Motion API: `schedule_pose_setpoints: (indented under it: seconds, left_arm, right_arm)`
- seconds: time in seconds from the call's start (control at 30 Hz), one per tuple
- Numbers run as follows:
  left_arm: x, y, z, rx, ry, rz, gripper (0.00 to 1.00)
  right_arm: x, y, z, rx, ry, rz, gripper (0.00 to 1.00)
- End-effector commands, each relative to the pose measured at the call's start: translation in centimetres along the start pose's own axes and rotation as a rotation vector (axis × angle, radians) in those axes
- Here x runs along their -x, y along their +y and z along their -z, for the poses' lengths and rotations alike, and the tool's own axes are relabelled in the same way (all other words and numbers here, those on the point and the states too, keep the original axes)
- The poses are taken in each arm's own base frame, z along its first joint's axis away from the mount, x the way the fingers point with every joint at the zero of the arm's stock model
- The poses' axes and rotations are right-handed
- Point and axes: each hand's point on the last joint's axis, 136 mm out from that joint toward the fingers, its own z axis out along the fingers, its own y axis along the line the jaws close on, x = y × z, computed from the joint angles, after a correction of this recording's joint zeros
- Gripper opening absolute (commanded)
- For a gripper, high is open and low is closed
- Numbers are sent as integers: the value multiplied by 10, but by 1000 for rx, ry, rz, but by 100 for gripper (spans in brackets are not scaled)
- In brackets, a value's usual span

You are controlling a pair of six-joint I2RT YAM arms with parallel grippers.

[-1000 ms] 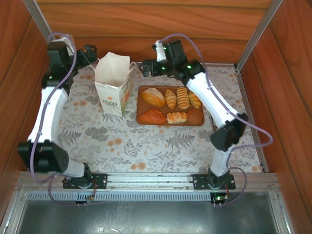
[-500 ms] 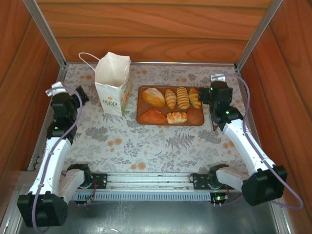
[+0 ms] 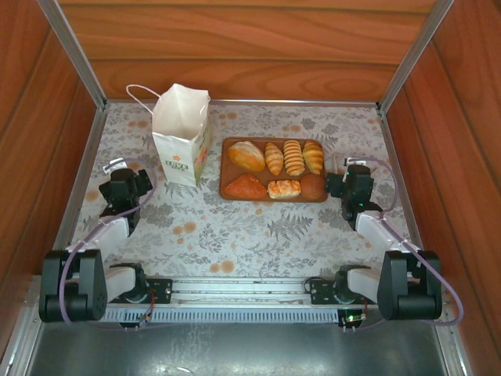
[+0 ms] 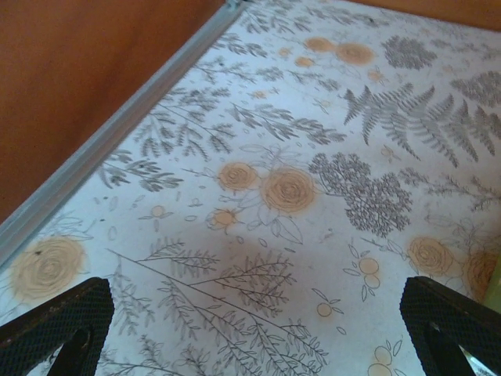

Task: Take the fake bread out of the paper bag

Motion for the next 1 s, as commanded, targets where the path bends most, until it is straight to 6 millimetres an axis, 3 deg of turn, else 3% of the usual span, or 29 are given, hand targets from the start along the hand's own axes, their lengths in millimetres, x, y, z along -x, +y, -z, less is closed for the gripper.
schedule_pose_setpoints:
  seconds: [0.0,0.13,0.43,0.7,0.97]
  left_arm:
    - [23,-15,-7,-75,-118,-17,100]
    - [23,-30,-19,-130,-119,-58,100]
    - [3,-36,-42,-138,-118,-75,100]
    - [3,-38,-43,-143,-131,-87,100]
    - [1,-56,-44,-239,-119,-143,100]
  right_arm:
    - [27,13,-2,81,-134,-3,100]
    - [24,21,-8,126,-141,-2,100]
    - [32,31,-18,166,-237,35,100]
    - [29,46,-25,241,-266,51,100]
    - [21,47,-41,232,-259,54,100]
